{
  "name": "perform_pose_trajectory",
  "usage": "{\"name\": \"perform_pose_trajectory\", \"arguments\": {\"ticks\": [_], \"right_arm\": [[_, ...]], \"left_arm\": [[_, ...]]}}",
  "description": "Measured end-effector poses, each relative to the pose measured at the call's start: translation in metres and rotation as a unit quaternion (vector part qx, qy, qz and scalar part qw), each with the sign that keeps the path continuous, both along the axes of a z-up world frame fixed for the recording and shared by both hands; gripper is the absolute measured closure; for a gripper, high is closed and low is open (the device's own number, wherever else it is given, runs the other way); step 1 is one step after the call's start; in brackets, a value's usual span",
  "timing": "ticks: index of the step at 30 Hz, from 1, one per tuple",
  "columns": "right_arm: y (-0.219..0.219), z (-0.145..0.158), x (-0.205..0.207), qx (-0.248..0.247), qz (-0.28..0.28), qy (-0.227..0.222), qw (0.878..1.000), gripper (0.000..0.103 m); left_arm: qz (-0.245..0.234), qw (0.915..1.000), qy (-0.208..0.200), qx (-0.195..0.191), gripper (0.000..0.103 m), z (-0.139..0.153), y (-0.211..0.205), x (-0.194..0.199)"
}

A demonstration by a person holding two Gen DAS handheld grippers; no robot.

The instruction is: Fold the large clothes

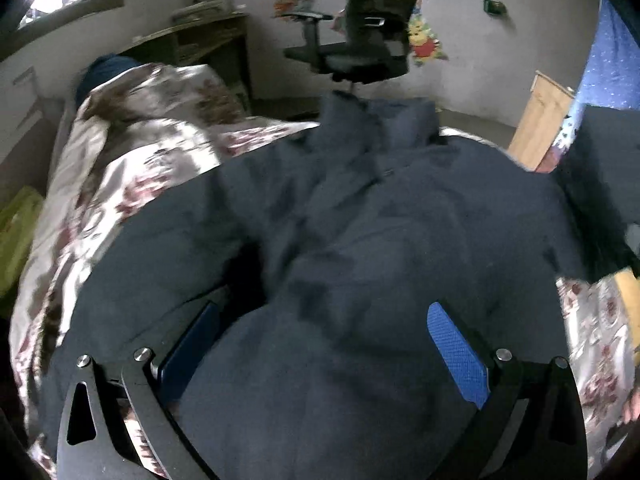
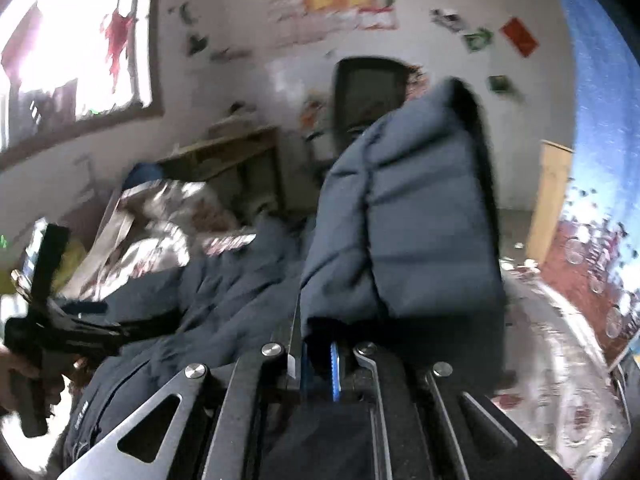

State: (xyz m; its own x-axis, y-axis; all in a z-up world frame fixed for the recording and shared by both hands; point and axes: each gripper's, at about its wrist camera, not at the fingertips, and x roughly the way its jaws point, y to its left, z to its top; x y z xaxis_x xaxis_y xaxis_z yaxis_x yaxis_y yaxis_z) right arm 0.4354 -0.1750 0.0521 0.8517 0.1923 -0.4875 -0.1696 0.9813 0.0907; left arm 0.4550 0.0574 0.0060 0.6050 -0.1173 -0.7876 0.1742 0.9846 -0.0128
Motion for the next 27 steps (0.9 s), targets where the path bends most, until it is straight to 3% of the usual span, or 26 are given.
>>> {"name": "perform_pose_trajectory", "arguments": {"ticks": [6,12,15,17,18,19,24,27], "right_arm": [[0.079,-0.058,0.024,-0.030,0.055,0.051,0.997,0.094],[0.100,-0.106,0.028,-0.019,0.083,0.101,0.991,0.087],[0.095,-0.114,0.033,-0.001,0.097,0.118,0.988,0.074],[0.087,-0.116,0.030,0.016,0.114,0.126,0.985,0.051],[0.087,-0.117,0.030,0.028,0.128,0.130,0.983,0.027],[0.084,-0.115,0.026,0.031,0.132,0.128,0.982,0.017],[0.082,-0.107,0.011,-0.005,0.175,0.112,0.978,0.017],[0.066,-0.105,0.008,-0.027,0.173,0.098,0.980,0.015]], "left_arm": [[0.009,0.9999,0.000,-0.010,0.001,-0.011,0.042,-0.011],[0.023,0.9997,0.003,-0.003,0.001,-0.021,0.053,0.000],[0.029,0.9995,0.006,-0.008,0.001,-0.022,0.056,0.004],[0.024,0.9993,0.009,-0.027,0.001,-0.022,0.058,0.004],[0.022,0.9989,0.010,-0.039,0.001,-0.021,0.058,0.005],[0.019,0.9982,0.009,-0.057,0.001,-0.020,0.059,0.004],[-0.004,0.9910,0.011,-0.133,0.001,-0.021,0.048,0.017],[-0.021,0.9884,0.022,-0.149,0.001,-0.028,0.030,0.034]]}}
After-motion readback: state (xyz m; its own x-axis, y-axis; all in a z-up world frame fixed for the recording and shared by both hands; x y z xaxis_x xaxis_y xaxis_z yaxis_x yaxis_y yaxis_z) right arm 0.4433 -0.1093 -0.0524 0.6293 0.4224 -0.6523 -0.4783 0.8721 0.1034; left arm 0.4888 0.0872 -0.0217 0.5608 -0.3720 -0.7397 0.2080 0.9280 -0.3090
